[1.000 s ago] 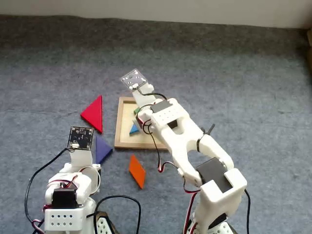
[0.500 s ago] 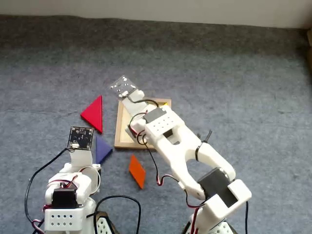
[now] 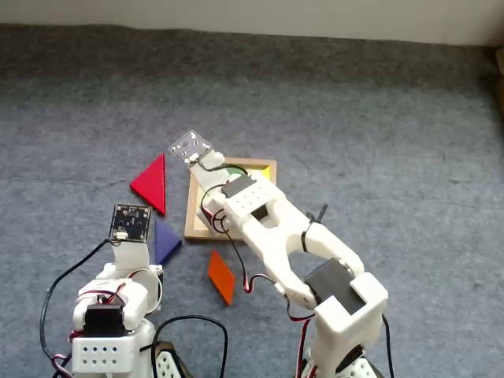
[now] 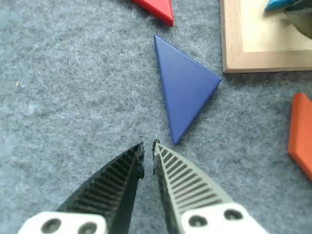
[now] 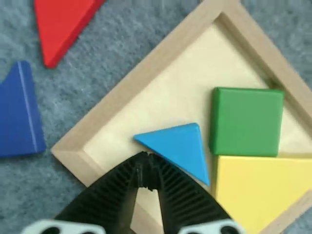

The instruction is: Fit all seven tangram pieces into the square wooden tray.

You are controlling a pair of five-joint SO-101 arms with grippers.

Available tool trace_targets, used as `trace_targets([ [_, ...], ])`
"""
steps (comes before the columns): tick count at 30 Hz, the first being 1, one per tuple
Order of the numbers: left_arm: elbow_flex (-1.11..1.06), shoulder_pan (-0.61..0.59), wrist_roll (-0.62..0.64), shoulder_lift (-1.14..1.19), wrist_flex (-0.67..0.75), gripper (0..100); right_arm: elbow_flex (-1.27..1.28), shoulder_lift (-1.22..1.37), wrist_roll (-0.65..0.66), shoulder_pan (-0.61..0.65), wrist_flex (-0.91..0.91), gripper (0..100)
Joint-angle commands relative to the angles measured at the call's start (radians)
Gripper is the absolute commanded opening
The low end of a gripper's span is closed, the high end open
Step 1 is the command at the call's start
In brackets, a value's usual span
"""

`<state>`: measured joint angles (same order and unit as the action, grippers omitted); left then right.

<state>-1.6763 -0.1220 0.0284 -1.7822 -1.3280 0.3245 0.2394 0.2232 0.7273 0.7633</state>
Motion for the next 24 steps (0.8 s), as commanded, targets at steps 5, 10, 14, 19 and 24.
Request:
trace_targets([
  [5,-0.019,-0.005,-0.006,-0.036,-0.005,5,-0.053,-0.008,-0.092,0.007,-0.002,2.4],
  [10,-0.019,-0.005,-0.006,-0.036,-0.005,5,-0.045,-0.008,-0.103,0.004,-0.120,2.4],
  [14,-0.019,-0.005,-0.006,-0.036,-0.005,5,-0.044,-0.008,-0.103,0.004,-0.171,2.4],
  [19,-0.019,-0.005,-0.006,-0.036,-0.005,5,-0.048,-0.008,-0.103,0.004,-0.173,2.4],
  [24,-0.019,-0.005,-0.006,-0.036,-0.005,5,-0.051,-0.007,-0.103,-0.019,-0.174,2.4],
])
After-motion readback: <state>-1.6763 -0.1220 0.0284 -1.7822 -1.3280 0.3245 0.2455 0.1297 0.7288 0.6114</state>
